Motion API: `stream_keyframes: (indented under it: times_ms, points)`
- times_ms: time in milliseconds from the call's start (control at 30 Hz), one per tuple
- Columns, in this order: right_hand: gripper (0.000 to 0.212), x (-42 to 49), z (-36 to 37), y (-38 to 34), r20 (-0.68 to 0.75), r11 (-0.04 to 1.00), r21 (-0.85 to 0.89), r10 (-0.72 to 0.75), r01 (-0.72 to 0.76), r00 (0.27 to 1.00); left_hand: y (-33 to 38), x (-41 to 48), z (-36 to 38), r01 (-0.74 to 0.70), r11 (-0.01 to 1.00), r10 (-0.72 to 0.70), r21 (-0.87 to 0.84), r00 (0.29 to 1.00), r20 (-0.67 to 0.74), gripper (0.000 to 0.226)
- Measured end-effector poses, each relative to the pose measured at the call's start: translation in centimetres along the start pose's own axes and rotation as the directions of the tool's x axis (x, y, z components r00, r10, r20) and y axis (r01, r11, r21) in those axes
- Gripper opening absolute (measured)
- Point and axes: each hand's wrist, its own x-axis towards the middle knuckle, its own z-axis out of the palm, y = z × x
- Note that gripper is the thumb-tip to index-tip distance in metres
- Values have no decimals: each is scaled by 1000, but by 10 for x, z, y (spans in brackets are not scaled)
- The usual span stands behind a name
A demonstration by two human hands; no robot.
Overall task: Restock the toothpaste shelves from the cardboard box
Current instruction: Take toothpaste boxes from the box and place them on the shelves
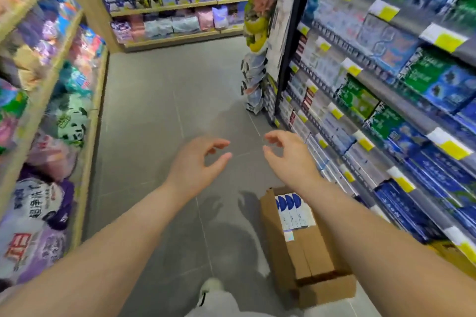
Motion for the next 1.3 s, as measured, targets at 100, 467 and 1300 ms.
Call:
stream_keyframes:
  times_ms: [100, 467, 1300]
  points:
    - [31, 47, 5, 2, -55, 997, 6, 83, -82, 995, -17, 62, -3, -53, 999, 53, -3, 995, 90, 40]
    - [31, 182, -24, 99, -208, 945, 63, 328, -322, 922, -7, 270, 86, -257, 965, 263, -58, 928, 264, 25]
    - [31, 192, 22, 257, -431, 316, 496, 898, -809, 86, 13, 431, 367, -361, 820, 546, -444, 260, 797, 14]
